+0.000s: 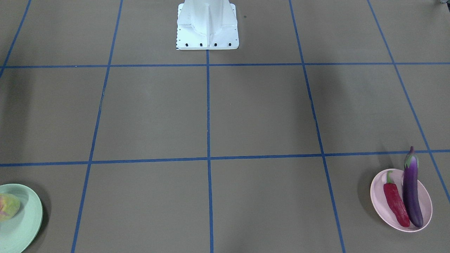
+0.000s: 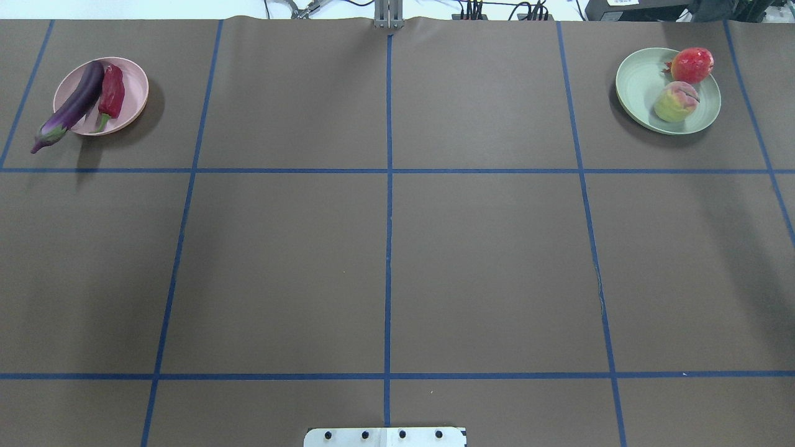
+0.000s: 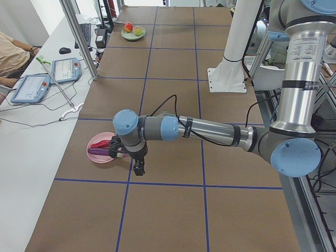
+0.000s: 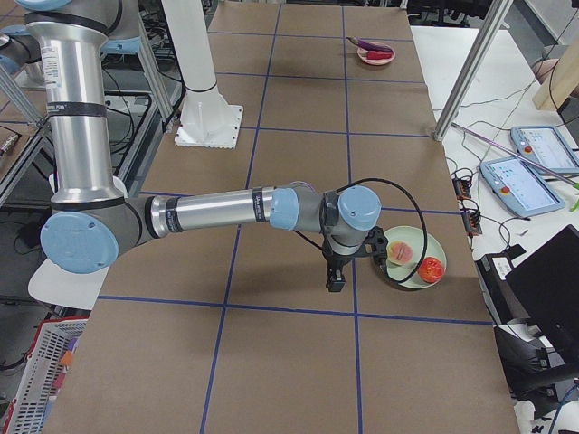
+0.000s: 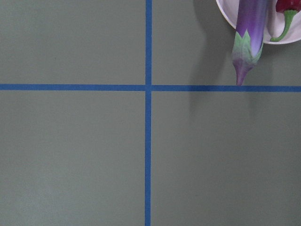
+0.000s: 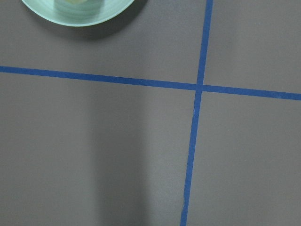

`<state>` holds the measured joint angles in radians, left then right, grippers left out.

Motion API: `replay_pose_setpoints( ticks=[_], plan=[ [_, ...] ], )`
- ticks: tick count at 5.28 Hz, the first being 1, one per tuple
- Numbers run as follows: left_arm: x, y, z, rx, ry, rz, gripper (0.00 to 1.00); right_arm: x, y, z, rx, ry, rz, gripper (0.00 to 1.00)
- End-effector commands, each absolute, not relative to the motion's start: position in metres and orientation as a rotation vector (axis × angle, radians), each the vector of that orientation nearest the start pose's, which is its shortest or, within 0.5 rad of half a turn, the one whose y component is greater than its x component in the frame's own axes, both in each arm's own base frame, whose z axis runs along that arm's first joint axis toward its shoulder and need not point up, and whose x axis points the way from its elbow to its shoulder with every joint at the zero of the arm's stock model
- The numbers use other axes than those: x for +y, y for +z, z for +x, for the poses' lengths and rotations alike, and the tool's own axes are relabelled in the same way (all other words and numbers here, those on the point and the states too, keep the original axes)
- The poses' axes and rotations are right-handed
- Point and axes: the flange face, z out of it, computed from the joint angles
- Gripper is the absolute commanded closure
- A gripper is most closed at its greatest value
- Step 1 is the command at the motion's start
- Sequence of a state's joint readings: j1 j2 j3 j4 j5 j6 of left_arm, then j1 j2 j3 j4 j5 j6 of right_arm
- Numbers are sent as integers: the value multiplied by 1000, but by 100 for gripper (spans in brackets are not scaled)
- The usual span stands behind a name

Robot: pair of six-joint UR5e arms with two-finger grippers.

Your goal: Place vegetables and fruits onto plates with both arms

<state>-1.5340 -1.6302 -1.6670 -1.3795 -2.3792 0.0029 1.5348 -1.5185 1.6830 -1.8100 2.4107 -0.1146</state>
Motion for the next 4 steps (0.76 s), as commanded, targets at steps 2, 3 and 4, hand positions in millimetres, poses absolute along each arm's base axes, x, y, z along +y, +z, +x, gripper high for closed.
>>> replay_pose_setpoints(
  ticks=[2,3,4],
  plan=[
    [-512,598,-42,808,20,-47,0,-504,595,40,-856,-108,-37,0],
    [-509,601,-42,809,28,-45,0,-502,598,40,-858,-107,-40,0],
    [-512,600,-42,808,28,-39,0,-502,596,40,-856,-108,-37,0]
  ],
)
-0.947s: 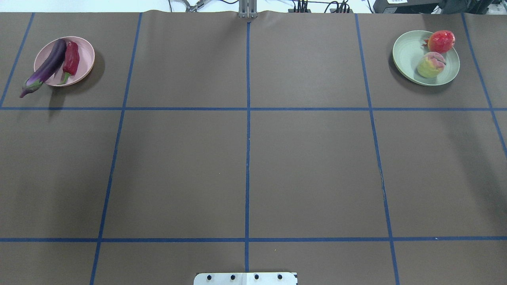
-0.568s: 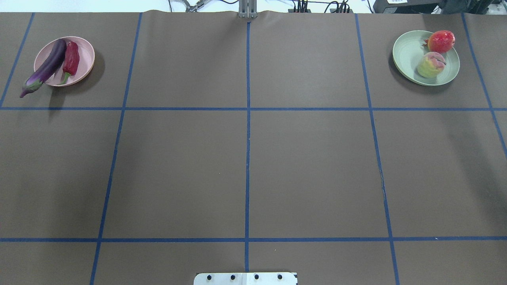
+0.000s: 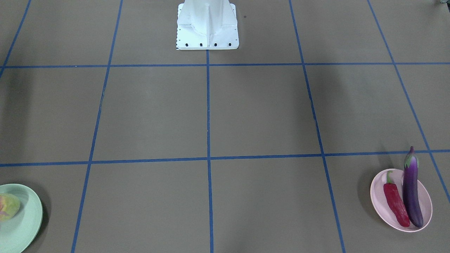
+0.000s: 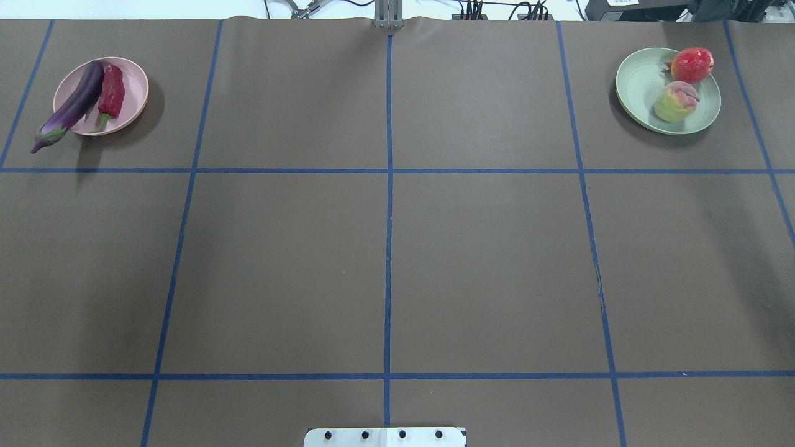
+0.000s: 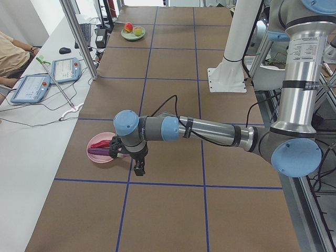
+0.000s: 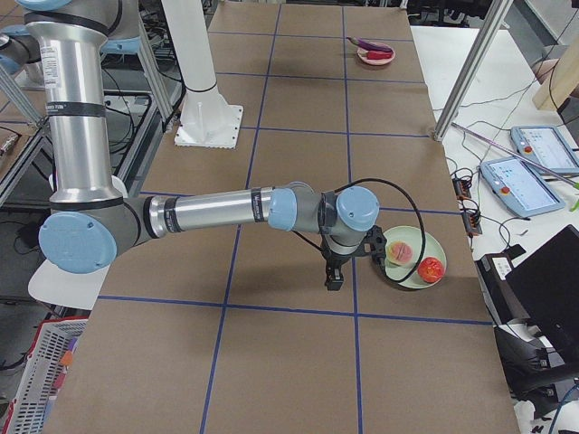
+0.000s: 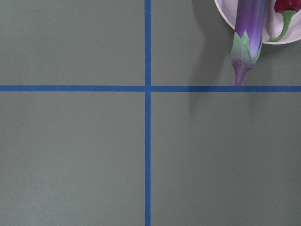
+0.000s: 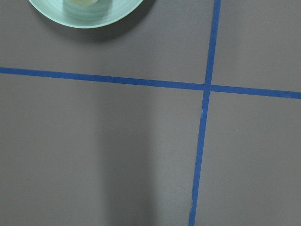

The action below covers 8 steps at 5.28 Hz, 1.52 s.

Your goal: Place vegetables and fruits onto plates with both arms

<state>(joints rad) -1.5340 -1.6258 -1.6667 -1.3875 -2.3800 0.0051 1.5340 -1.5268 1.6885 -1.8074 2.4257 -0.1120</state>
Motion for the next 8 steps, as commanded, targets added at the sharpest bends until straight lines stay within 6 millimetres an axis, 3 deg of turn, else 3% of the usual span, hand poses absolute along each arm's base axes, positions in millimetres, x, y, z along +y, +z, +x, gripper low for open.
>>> replay_pose_setpoints(
  ticks=[1,2,5,8],
  plan=[
    [-513,599,-42,808,25,-40,0,-502,598,40,-856,-118,-16,0],
    [-513,596,-42,808,25,-34,0,-493,606,40,-854,-130,14,0],
    [-513,593,-44,807,26,-24,0,-494,604,40,-855,-131,20,0],
    [-511,595,-64,727,0,-7,0,-496,598,36,-855,-117,17,0]
  ],
)
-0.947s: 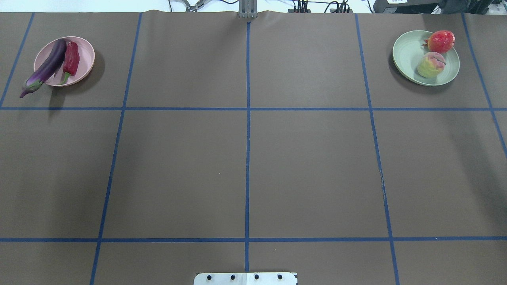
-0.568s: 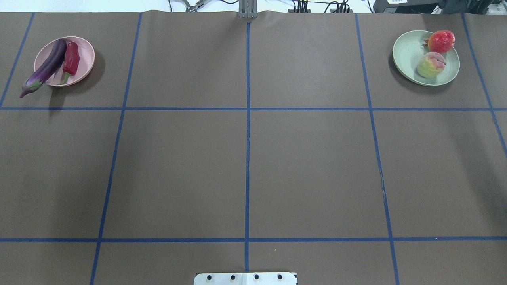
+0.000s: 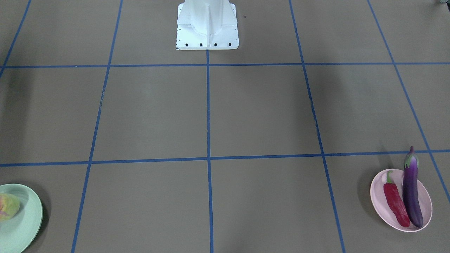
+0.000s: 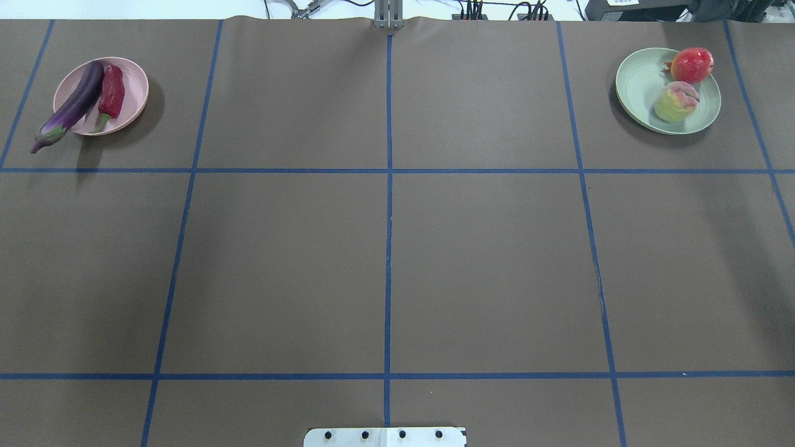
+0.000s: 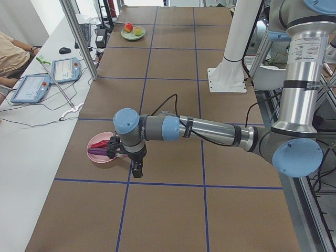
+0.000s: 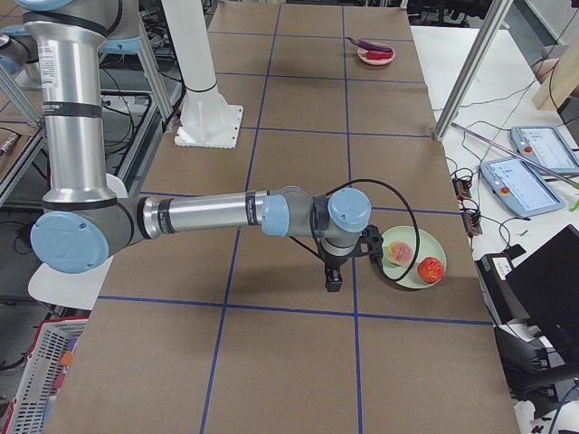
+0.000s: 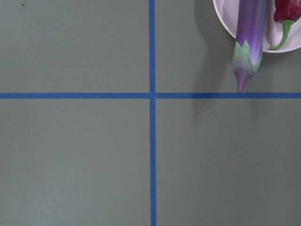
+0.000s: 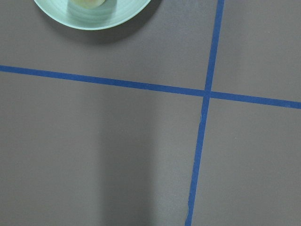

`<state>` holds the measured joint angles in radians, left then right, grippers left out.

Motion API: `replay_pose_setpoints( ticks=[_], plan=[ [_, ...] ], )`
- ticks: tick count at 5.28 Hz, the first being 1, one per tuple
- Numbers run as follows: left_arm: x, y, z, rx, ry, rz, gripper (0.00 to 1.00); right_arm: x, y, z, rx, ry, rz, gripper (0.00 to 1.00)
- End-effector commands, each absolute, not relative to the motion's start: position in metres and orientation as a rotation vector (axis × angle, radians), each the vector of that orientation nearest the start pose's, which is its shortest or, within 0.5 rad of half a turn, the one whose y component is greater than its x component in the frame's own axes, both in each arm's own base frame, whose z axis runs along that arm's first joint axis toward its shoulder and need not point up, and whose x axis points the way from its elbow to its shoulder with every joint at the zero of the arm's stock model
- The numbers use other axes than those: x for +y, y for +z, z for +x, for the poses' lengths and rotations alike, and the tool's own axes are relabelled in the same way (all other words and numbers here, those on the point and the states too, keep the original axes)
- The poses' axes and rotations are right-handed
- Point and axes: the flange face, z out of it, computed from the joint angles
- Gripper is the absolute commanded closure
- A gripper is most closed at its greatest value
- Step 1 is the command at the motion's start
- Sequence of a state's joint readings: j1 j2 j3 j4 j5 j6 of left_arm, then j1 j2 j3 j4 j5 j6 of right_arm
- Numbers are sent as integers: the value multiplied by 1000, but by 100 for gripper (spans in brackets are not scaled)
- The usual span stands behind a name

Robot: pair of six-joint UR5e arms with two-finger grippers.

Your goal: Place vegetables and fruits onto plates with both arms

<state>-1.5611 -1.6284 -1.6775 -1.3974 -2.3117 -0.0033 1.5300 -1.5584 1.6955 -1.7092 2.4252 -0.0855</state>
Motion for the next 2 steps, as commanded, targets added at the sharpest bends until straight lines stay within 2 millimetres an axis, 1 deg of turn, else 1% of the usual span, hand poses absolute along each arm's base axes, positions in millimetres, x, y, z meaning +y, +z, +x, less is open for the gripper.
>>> replay_pose_setpoints(
  ticks=[1,2],
  plan=[
    [-511,596,-63,729,1,-9,0,-496,598,36,-855,-117,17,0],
    [-512,595,-63,729,2,-7,0,-496,598,32,-856,-125,11,0]
  ],
)
